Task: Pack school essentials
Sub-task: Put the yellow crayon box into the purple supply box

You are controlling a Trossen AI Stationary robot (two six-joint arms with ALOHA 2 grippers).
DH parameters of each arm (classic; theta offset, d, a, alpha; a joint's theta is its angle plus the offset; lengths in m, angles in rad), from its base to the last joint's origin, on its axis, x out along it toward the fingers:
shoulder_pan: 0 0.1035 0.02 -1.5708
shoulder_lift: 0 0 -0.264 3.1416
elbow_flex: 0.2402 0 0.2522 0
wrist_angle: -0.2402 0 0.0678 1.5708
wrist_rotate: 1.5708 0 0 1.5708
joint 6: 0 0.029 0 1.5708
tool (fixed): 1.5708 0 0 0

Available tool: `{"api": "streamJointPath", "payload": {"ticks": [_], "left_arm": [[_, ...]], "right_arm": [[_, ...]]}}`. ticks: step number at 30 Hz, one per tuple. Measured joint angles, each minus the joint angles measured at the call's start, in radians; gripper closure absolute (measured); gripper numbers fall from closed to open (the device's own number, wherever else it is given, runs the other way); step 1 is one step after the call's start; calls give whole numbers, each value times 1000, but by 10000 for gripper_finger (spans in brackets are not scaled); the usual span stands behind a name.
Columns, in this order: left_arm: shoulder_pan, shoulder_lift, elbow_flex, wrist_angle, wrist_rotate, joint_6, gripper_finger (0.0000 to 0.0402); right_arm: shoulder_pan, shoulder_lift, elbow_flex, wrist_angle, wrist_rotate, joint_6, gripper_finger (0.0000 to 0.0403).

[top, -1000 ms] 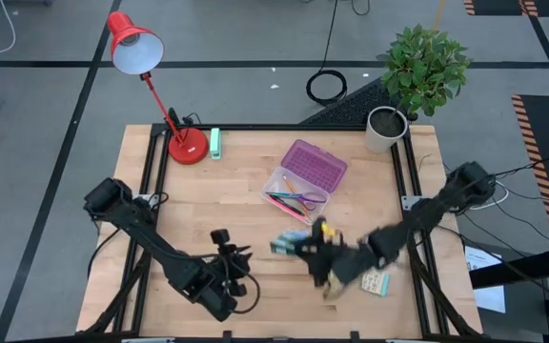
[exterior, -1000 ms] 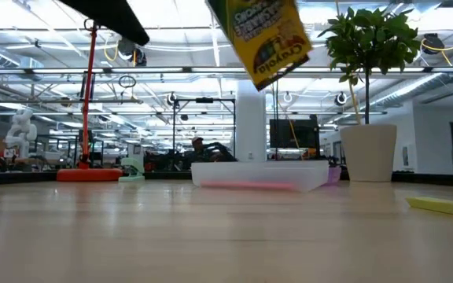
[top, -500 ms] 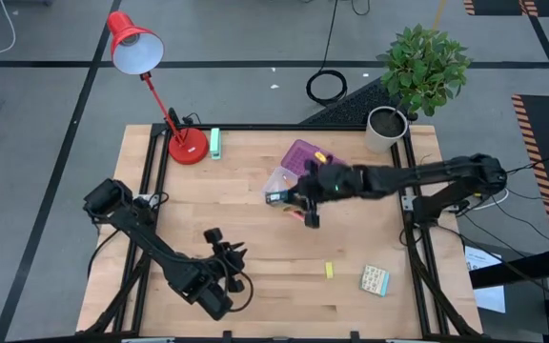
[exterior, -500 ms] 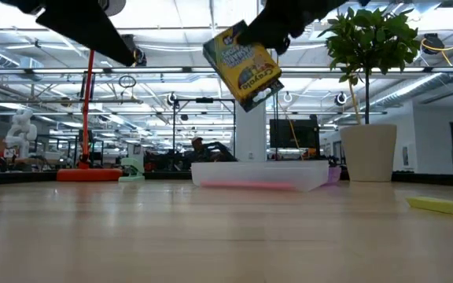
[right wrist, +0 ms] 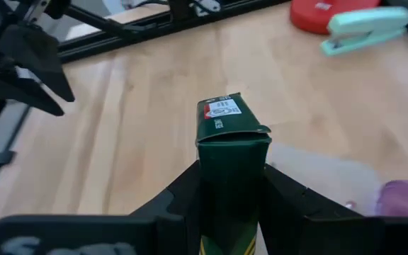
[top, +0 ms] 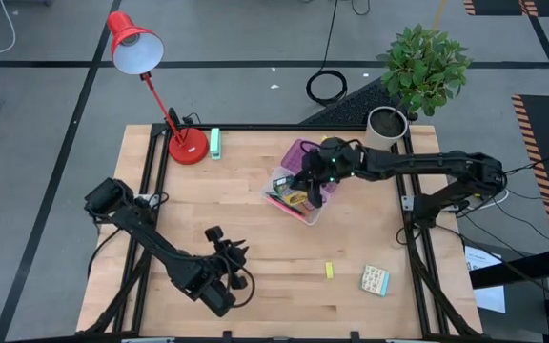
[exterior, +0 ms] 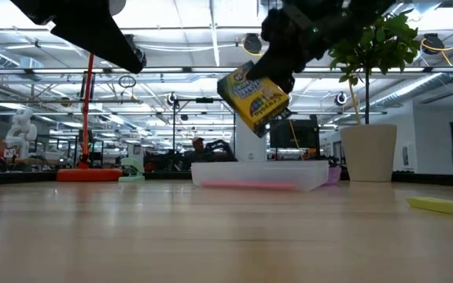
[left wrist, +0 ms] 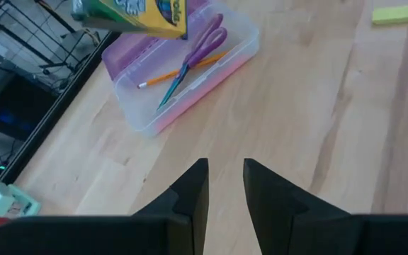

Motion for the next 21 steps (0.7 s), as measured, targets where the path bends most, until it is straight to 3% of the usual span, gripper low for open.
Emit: {"api": "streamJointPath", "payload": {"ticks": [4,15,21], "left_arm": [[9,0,0,27,3,16,309],[77,0,3,24,18,56,309],[169,-41,36,132,172,301,291]], "right_arm": [[-25,0,-66,64,-54,52,302],[-44,1,-151,95,-57,123,302],[-43,1,-178,133,-57,117,302]]}}
